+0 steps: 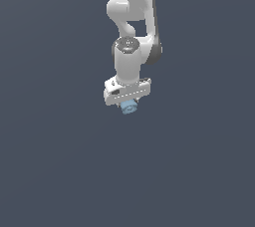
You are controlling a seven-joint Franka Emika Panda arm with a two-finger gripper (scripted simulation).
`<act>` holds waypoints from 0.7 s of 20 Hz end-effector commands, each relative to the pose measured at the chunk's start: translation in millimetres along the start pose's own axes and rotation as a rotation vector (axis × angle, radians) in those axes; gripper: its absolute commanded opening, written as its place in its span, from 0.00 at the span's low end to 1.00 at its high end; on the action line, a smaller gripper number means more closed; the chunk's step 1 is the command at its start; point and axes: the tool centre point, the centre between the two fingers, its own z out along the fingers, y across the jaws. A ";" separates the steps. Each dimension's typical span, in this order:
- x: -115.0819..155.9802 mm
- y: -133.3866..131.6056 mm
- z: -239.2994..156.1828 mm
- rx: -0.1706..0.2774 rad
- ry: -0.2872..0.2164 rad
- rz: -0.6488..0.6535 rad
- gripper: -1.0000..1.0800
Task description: Pick up the object and move it to a goal position.
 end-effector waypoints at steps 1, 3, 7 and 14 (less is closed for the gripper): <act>-7.6 20.8 -21.0 0.000 0.000 0.000 0.00; -12.6 35.8 -35.9 0.001 0.000 0.000 0.00; -20.5 61.7 -61.3 0.001 0.000 0.000 0.00; -27.3 87.8 -86.1 0.000 -0.001 0.000 0.00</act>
